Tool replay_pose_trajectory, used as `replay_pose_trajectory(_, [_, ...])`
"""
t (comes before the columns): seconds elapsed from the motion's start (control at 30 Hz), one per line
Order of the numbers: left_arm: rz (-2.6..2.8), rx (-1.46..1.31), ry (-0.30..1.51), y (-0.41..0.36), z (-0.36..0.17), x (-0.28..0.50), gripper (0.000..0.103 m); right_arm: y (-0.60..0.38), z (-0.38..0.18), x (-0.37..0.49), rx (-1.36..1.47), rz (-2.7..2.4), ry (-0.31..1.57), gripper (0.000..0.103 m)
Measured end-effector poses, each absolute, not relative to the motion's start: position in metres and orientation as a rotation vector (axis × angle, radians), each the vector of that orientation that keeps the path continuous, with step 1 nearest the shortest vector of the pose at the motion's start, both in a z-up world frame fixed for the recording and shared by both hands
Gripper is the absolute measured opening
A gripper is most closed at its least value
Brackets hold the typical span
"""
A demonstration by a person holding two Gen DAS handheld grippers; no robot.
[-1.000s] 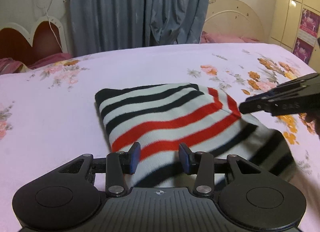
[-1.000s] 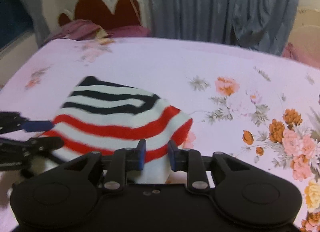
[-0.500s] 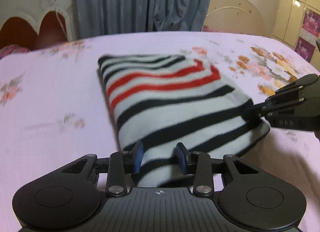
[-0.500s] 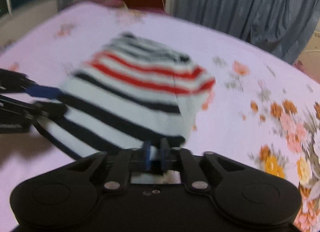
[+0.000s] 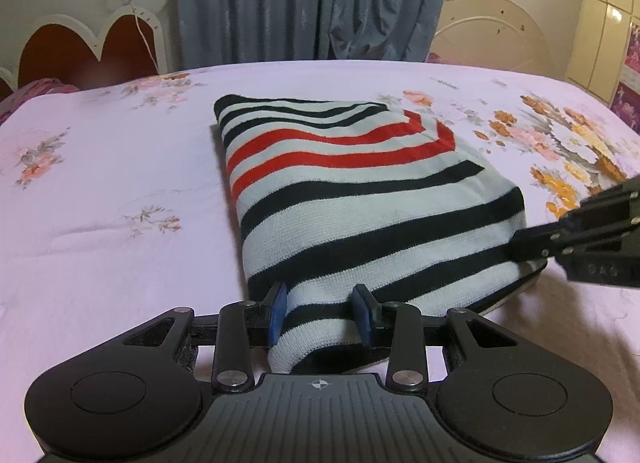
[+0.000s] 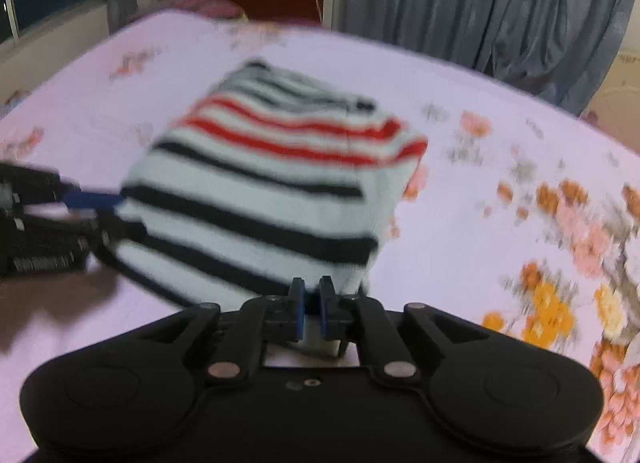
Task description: Fold small clothes
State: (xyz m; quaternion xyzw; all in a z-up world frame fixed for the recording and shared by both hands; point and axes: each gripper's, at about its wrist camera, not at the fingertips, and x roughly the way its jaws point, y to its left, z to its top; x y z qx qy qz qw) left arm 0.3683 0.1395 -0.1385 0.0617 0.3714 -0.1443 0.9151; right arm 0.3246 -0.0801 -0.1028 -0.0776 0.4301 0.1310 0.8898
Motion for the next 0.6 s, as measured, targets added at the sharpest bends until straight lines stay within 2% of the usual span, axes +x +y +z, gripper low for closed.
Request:
replay_pose_trajectory(0.53, [-0.229,0.128,0.759,0.133,-0.137,0.365,0.036,-0.077,-0.109,0.328,-0.112,0.262,0.894,0.004])
replay_pose_trajectory(0.6, [-0.216,0.113,0.753,0.134,-0.131,0.360,0.036,-0.082,-0.101,0.323,-0.079,0.264,0.878,0.007])
